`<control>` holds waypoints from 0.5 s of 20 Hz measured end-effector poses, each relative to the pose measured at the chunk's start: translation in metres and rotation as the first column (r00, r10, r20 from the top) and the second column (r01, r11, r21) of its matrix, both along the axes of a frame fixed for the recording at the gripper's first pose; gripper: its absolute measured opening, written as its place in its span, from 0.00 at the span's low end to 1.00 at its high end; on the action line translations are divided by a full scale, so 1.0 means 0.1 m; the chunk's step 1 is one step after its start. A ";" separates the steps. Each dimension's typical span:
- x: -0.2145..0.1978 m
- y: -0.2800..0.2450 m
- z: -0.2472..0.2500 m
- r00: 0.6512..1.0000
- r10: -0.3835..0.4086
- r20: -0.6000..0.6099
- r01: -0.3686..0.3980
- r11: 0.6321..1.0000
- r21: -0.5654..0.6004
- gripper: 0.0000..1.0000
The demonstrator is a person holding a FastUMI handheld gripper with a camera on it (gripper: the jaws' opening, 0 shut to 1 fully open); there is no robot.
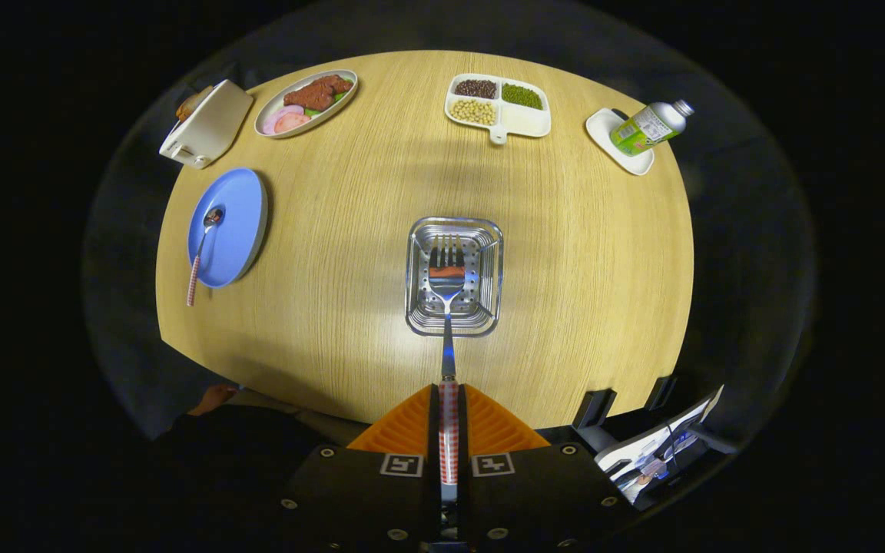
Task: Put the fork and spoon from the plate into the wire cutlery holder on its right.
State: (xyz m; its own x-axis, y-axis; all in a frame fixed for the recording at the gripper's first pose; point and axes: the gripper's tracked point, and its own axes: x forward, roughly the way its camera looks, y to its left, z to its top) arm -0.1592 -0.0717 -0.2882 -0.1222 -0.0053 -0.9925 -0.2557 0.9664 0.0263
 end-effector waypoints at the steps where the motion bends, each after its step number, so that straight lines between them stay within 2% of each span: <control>1: 0.00 0.00 0.00 1.000 0.010 -0.029 -0.010 1.000 0.002 0.08; 6: 0.07 -0.03 -0.03 0.986 0.080 -0.145 -0.083 0.996 -0.016 0.09; 10: 0.13 0.02 -0.10 0.963 0.076 -0.259 -0.082 0.997 -0.009 0.09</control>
